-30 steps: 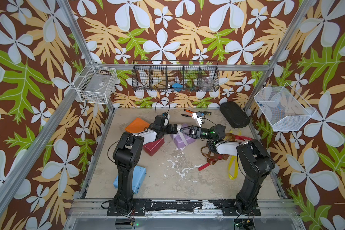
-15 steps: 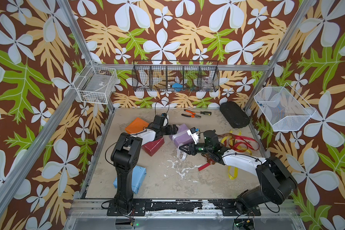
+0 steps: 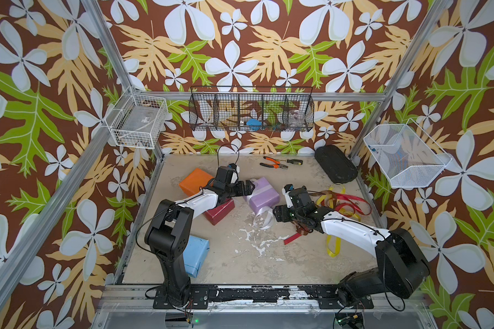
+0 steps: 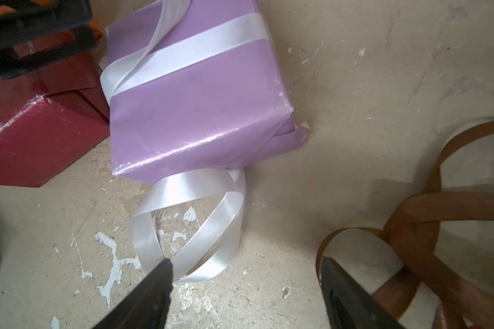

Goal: Untie the ribbon bows on the gift boxes
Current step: Untie the ribbon from the gift box.

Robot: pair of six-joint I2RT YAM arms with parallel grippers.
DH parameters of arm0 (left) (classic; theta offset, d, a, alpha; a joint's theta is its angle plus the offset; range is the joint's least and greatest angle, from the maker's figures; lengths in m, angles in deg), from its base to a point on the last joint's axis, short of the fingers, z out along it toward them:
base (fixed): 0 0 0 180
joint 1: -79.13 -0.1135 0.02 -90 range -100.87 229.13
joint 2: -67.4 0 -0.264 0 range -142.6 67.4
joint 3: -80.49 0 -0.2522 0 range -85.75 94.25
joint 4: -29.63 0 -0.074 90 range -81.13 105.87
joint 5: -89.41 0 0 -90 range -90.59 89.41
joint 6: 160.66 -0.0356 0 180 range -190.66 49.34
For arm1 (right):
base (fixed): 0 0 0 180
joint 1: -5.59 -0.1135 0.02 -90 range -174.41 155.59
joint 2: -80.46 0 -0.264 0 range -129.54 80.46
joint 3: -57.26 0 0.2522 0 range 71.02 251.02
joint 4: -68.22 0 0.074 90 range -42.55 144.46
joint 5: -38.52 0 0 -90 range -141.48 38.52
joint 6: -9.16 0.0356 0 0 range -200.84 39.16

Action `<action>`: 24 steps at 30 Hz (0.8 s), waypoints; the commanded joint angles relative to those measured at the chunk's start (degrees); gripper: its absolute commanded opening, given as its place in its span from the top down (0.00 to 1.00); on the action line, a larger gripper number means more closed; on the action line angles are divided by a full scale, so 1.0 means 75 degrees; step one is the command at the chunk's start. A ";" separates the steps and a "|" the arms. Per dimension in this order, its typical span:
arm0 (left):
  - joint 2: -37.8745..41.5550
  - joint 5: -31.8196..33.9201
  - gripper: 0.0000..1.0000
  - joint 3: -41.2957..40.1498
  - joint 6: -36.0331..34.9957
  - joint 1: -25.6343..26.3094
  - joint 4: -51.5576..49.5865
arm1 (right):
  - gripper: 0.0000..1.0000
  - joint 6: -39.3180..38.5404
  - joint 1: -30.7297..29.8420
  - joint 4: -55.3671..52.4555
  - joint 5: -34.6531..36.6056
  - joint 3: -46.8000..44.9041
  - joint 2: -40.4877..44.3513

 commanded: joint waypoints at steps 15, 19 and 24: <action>-0.0514 0.1359 0.39 0.0215 -0.0690 0.0528 -0.0254 | 0.19 -0.0132 0.0002 0.0158 -0.1102 0.0057 -0.0685; -0.0270 0.1295 0.60 0.0192 -0.0719 0.0537 -0.0290 | 0.19 -0.0122 -0.0001 0.0215 -0.1146 0.0052 -0.0779; -0.0020 0.1371 0.65 0.0456 -0.0826 0.0525 -0.0448 | 0.19 -0.0099 0.0002 0.0287 -0.1225 0.0141 -0.0948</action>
